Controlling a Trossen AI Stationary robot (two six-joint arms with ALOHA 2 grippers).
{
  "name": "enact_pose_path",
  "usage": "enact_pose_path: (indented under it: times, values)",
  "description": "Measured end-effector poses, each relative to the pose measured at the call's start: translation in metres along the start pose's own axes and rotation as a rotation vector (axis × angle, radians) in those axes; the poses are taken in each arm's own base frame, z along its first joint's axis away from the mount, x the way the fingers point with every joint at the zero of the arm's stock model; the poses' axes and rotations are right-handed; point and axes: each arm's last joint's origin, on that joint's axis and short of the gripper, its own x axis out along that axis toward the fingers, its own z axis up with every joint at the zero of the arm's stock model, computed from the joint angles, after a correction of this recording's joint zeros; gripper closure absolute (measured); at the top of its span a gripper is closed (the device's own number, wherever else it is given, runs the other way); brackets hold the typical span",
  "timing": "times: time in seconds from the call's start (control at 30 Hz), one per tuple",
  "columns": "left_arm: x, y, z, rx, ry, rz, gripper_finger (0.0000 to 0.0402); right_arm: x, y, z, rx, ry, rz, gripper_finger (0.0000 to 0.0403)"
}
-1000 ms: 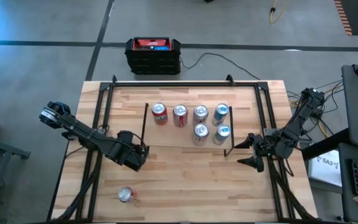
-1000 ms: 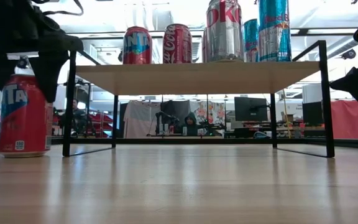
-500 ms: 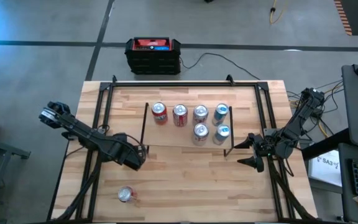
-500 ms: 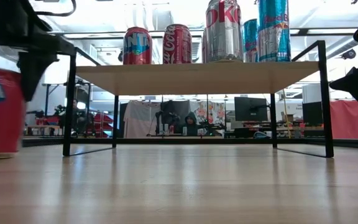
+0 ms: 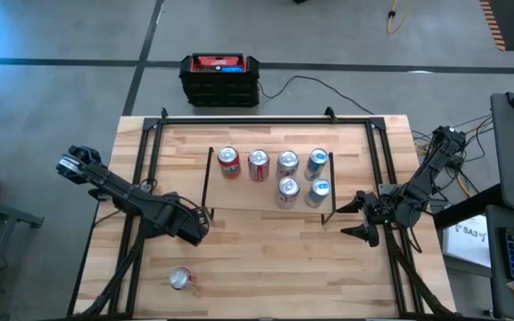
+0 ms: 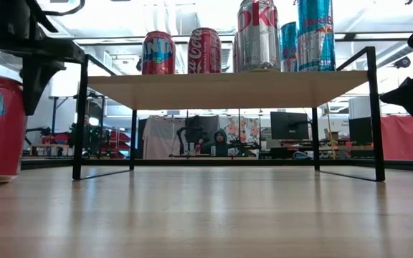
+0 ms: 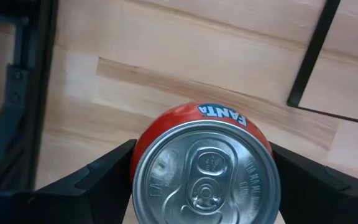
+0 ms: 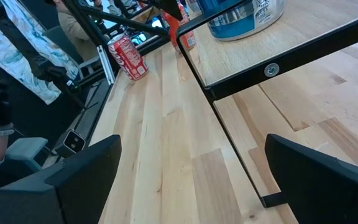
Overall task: Place canned beverage on shelf
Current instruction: Put the red soda can on the shelf aligned with the other red soda can
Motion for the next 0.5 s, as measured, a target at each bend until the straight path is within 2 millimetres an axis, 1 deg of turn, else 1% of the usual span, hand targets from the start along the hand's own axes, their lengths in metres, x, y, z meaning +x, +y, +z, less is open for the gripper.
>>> enact_pose_path:
  times: [0.1, 0.3, 0.4, 0.5]
  values:
    - [-0.0003, -0.0001, -0.0023, -0.044, 0.011, -0.013, 0.01, 0.0, 0.0, 0.0, 0.0, 0.0, 0.0, 0.0019]
    - [-0.0008, 0.0011, -0.0064, -0.036, 0.042, -0.012, 0.0097, 0.0, 0.0, 0.0, 0.0, 0.0, 0.0, 0.0019]
    - [-0.001, 0.002, -0.0079, -0.012, 0.048, -0.013, 0.0084, 0.0, 0.0, 0.0, 0.0, 0.0, 0.0, 0.0019]
    - [-0.0011, 0.0031, -0.0091, 0.016, 0.053, -0.009, 0.0059, 0.0, 0.0, 0.0, 0.0, 0.0, 0.0, 0.0019]
